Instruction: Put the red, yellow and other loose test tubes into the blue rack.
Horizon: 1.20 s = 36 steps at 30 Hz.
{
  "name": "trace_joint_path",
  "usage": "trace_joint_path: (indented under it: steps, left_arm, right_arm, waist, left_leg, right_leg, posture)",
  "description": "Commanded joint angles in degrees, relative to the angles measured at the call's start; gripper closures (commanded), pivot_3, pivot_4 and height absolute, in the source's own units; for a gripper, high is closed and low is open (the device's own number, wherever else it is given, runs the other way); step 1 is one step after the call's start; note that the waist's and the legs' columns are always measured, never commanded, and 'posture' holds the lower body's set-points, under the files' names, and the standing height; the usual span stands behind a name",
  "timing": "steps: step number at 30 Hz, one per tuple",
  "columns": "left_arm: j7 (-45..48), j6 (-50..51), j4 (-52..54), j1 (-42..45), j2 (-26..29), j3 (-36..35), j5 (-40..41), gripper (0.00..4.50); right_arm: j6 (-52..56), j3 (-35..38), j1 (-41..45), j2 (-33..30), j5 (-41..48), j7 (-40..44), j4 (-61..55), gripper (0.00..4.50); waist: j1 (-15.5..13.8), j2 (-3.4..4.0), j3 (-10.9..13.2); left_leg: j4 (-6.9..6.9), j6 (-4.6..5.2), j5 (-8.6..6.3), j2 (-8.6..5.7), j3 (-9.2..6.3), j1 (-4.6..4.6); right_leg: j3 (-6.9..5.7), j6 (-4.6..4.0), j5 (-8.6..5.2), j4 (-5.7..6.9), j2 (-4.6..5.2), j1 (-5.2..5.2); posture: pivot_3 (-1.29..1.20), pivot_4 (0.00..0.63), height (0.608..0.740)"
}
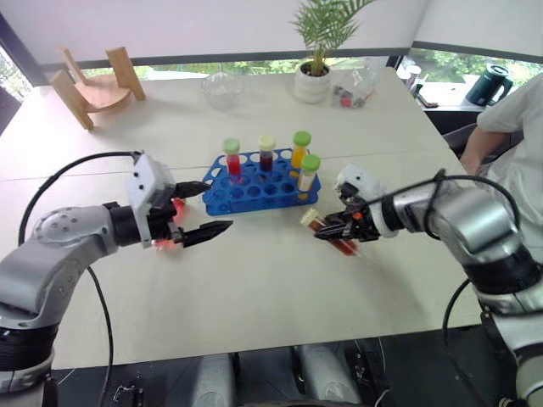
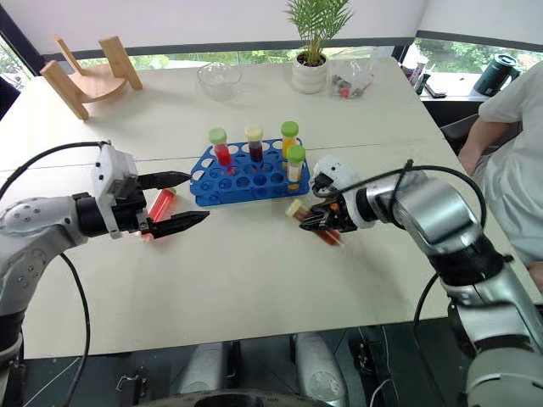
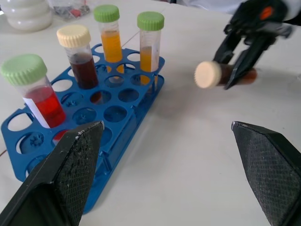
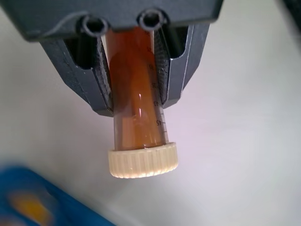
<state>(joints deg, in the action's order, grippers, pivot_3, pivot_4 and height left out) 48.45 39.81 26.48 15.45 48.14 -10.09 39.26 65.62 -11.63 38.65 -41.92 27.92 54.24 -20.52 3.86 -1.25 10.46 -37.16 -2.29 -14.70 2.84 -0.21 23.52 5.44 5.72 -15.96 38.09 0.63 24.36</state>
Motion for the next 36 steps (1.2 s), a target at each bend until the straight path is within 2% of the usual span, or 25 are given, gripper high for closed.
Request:
trace_joint_path:
  steps: [1,4,8,14,24,36]
  left_arm:
    - [0.4,0.8,0.8,0.8,1.2,-2.1,1.4,0.00]
    - [0.8,2.0,0.4,1.8,2.2,-2.2,1.9,0.00]
    - [1.6,2.9,-0.3,2.7,3.6,-2.3,2.4,0.00]
    - [1.7,4.2,0.3,2.9,4.6,-2.5,2.9,0.00]
    - [1.3,5.2,1.4,1.8,5.5,-3.6,3.8,0.00]
    - [0.3,5.6,2.7,0.9,5.0,-3.9,4.2,0.00]
  right_arm:
    - [-14.1,5.4,-4.6,8.6,1.2,-3.8,-4.0,3.65]
    - [-32.0,3.7,-8.1,21.0,-5.9,-12.3,2.4,3.65]
    - [-50.8,4.2,-9.8,32.6,-10.4,-17.9,12.7,3.65]
    - [-67.6,4.1,-8.1,39.6,-15.3,-21.9,26.2,3.65]
    - [-79.2,6.4,-2.6,43.1,-17.6,-25.5,41.7,3.65]
    - [-81.6,7.3,-2.2,43.0,-18.1,-26.1,46.3,3.65]
  waist:
    - [0.2,-0.07,0.0]
    - [0.1,-0.09,0.0]
    - [0.1,-0.08,0.0]
    - [0.1,-0.08,0.0]
    - [0.1,-0.05,0.0]
    - [0.2,-0.05,0.0]
  left_leg:
    - [0.00,0.00,0.00,0.00,-0.01,-0.08]
    - [-0.03,-0.02,0.01,0.00,-0.05,-0.11]
    - [-0.06,-0.10,0.06,-0.01,0.01,-0.09]
    - [-0.01,-0.13,0.07,-0.01,0.01,-0.07]
    - [0.04,-0.16,0.09,0.00,0.00,-0.09]
    - [0.04,-0.17,0.09,0.01,-0.01,-0.09]
  right_leg:
    - [0.00,0.00,0.00,0.01,-0.02,-0.06]
    - [-0.02,-0.01,0.01,0.06,-0.04,-0.09]
    - [0.01,0.00,0.01,0.06,-0.01,-0.07]
    - [-0.03,-0.01,0.02,0.06,0.05,-0.07]
    - [-0.03,-0.03,0.02,0.11,0.04,-0.04]
    - [-0.02,-0.03,0.03,0.12,0.04,-0.04]
  posture:
    - [0.00,0.150,0.740]
    - [0.00,0.150,0.740]
    - [0.00,0.150,0.740]
    - [0.00,0.150,0.740]
    - [0.00,0.150,0.740]
    - [0.00,0.150,0.740]
